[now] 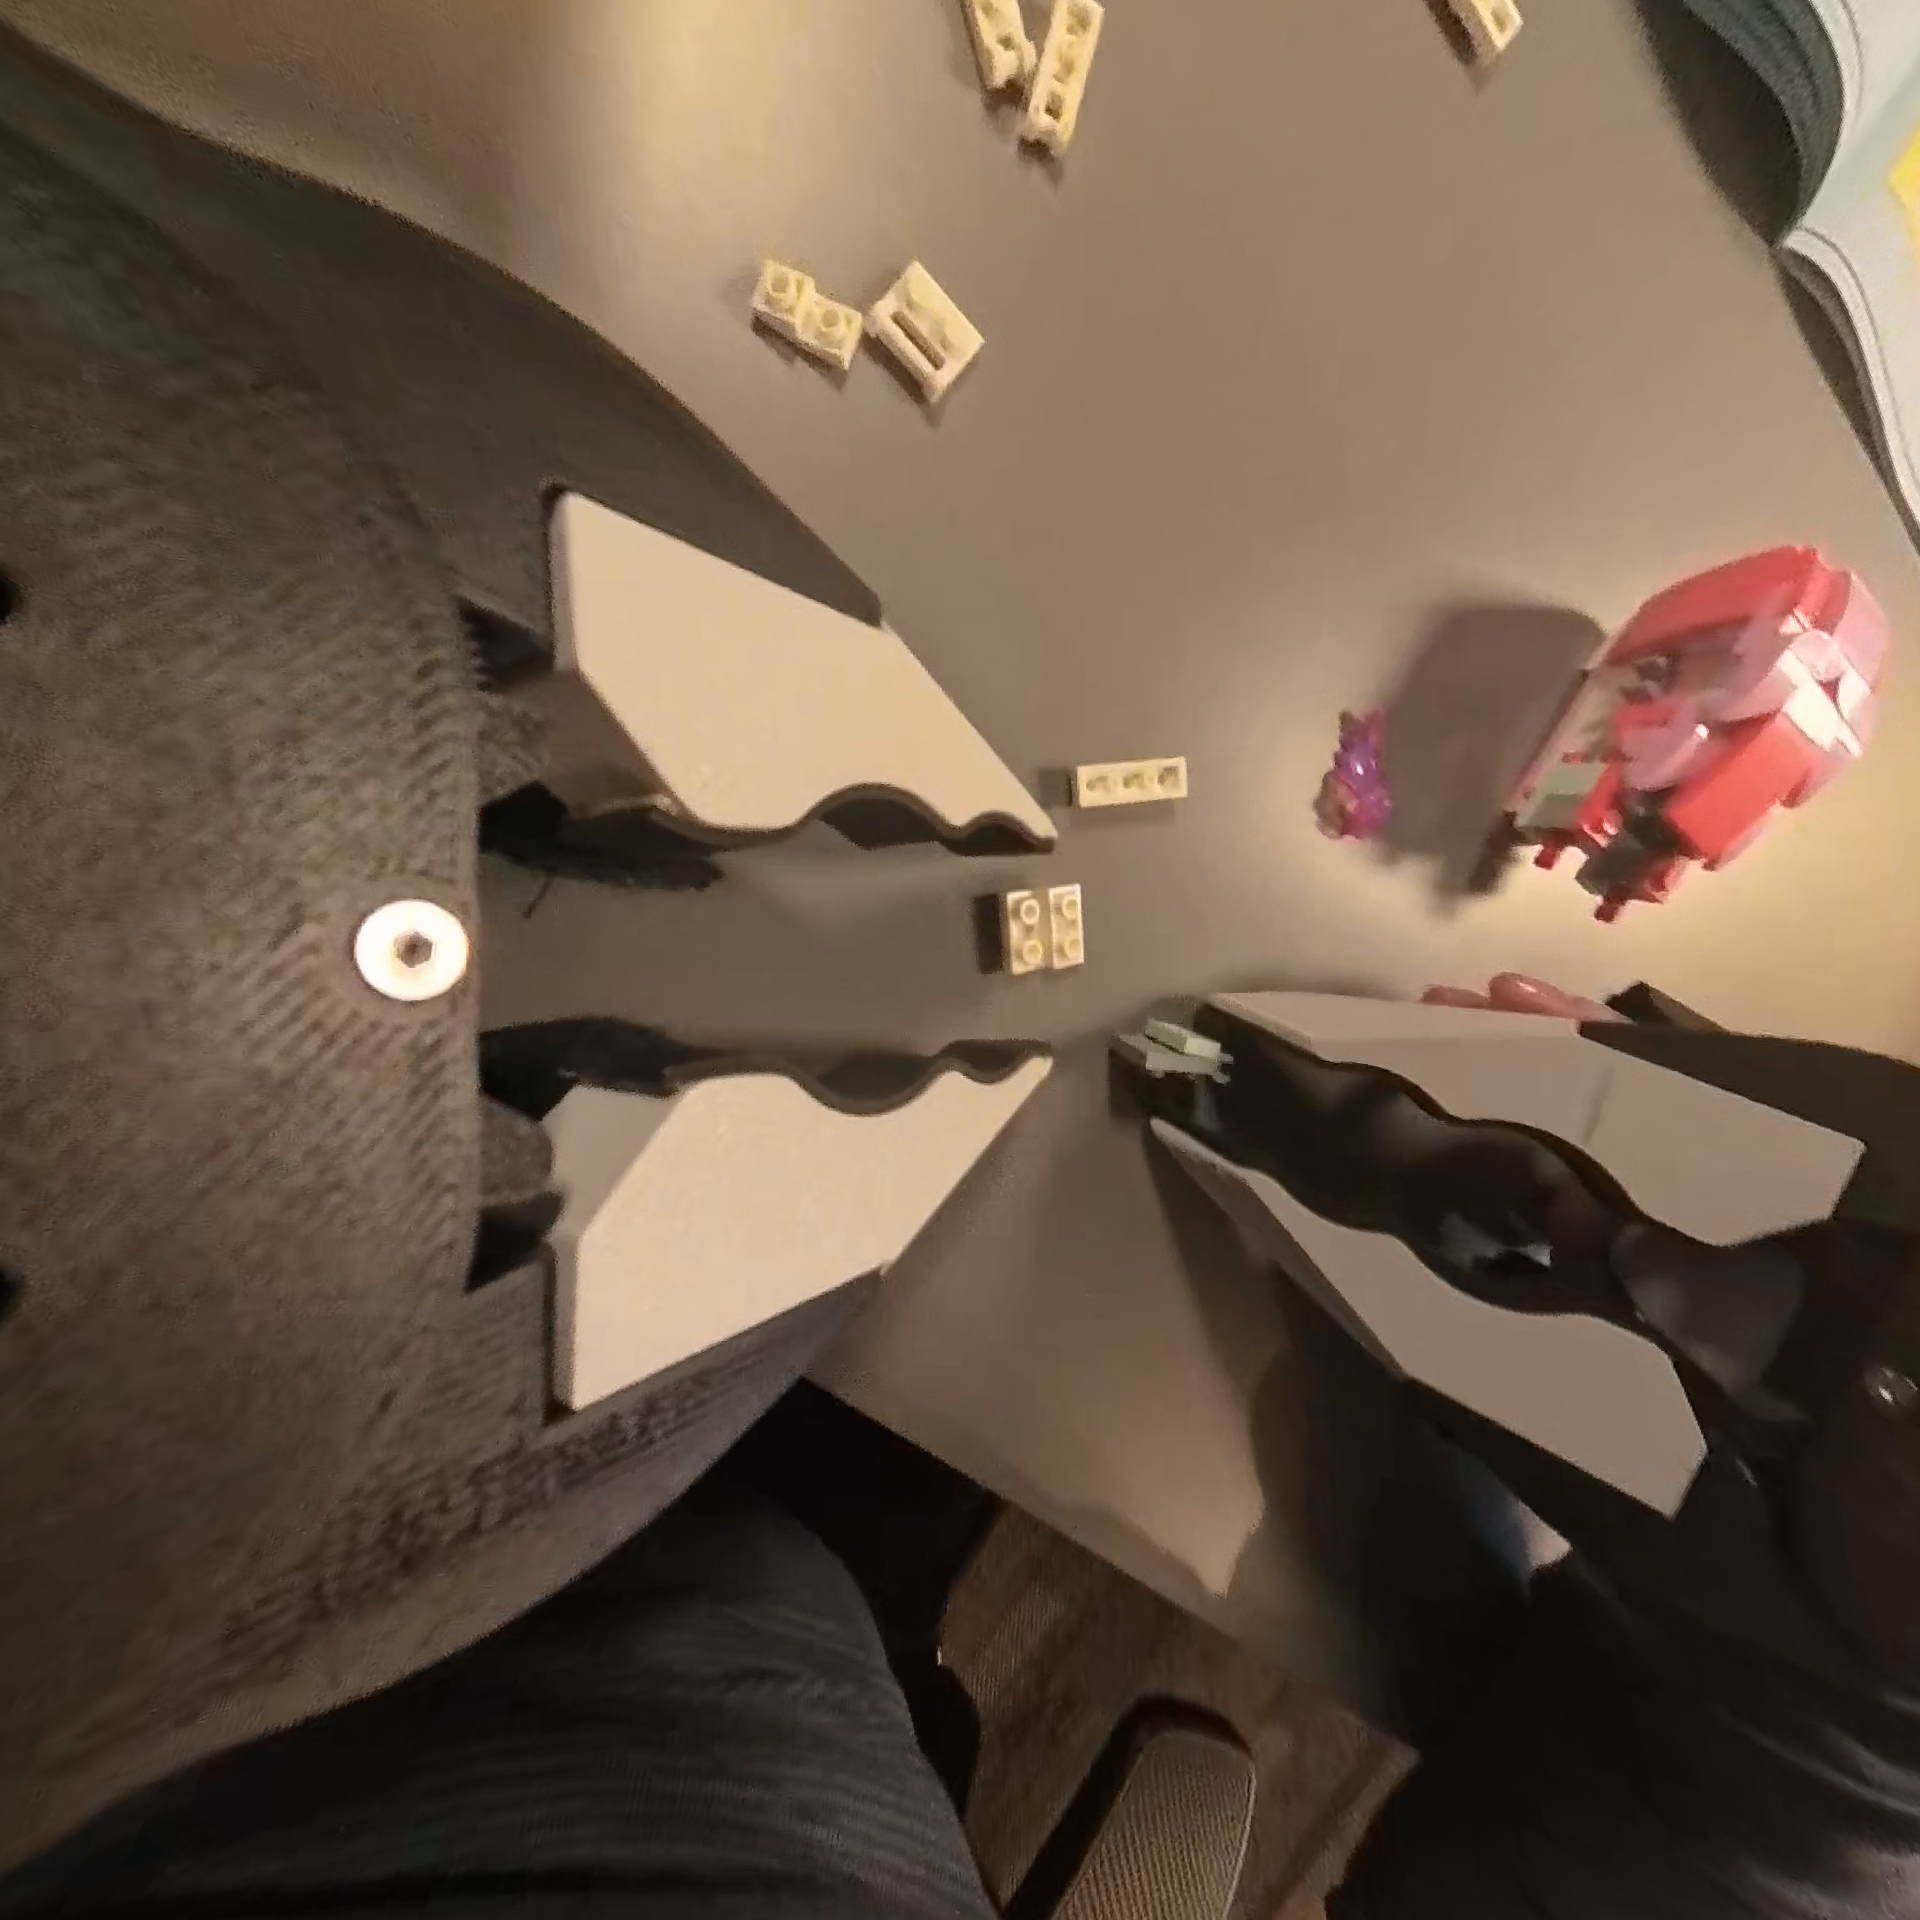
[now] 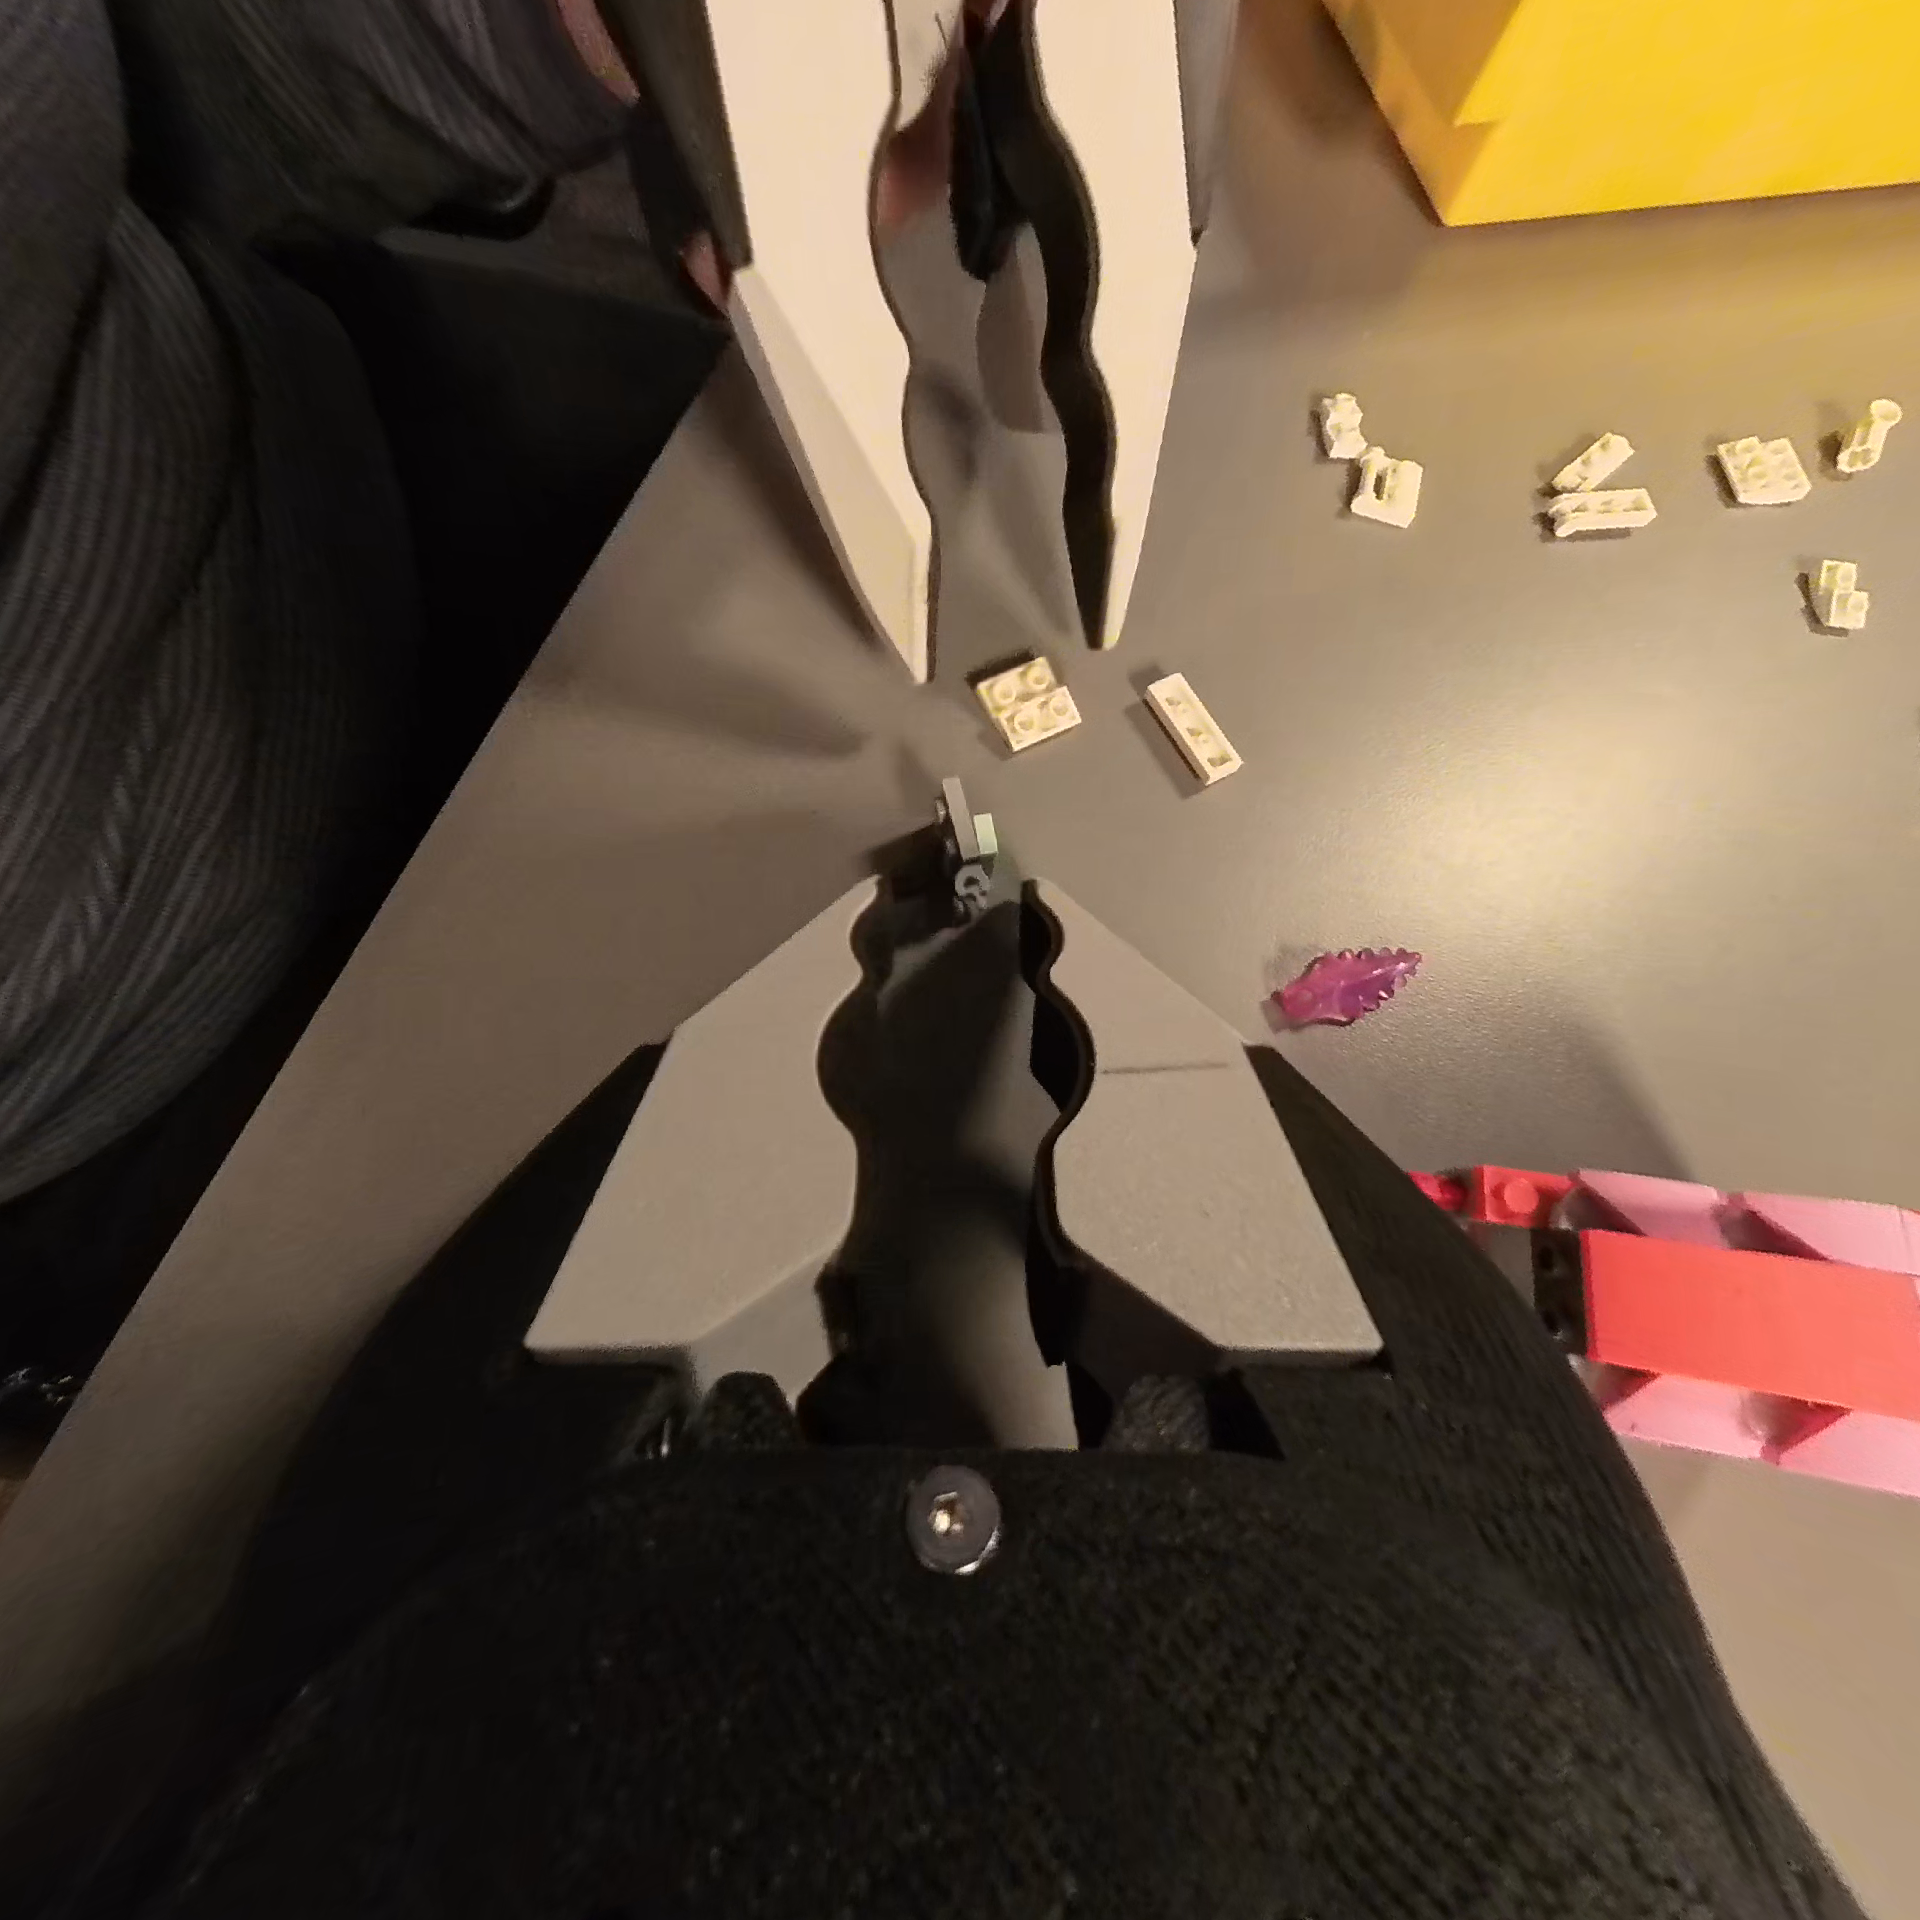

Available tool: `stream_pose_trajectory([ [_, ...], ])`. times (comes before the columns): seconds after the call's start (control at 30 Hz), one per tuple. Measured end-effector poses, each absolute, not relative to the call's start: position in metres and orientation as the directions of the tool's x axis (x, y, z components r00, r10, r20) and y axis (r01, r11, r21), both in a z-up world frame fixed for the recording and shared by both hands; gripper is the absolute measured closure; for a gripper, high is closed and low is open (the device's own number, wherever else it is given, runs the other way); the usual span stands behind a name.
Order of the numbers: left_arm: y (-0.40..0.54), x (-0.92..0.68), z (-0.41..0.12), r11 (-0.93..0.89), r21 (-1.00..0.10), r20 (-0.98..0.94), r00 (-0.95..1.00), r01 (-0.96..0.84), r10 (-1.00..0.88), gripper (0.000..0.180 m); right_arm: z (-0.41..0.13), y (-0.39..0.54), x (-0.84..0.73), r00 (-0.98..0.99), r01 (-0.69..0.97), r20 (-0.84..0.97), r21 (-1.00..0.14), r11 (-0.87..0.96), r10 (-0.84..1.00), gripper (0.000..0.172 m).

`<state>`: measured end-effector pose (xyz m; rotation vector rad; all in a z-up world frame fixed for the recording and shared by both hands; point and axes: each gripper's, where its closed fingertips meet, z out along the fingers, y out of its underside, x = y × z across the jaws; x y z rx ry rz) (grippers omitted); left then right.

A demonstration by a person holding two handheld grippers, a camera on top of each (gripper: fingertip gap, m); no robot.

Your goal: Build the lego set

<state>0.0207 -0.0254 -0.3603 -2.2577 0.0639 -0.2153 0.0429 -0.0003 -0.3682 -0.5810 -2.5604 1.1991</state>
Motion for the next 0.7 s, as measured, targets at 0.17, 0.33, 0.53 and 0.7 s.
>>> stream_pose_trajectory([
  [0.17,-0.025,0.017,-0.368,-0.669,-0.743,0.078,0.991,-0.015,-0.108,0.147,-0.362,0.0,0.043,-0.886,0.235,0.054,-0.803,0.548,0.46,0.144],
  [0.33,-0.023,0.02,-0.37,-0.673,-0.738,0.048,0.991,-0.049,-0.126,0.151,-0.35,0.0,0.043,-0.88,0.223,0.037,-0.848,0.48,0.473,0.144],
  [0.53,-0.027,0.022,-0.37,-0.674,-0.736,0.058,0.987,-0.059,-0.149,0.165,-0.342,-0.001,0.043,-0.877,0.213,0.024,-0.876,0.432,0.479,0.144],
  [0.7,-0.027,0.021,-0.37,-0.667,-0.737,0.005,0.986,-0.107,-0.164,0.165,-0.337,-0.002,0.043,-0.879,0.211,0.008,-0.89,0.404,0.478,0.144],
])
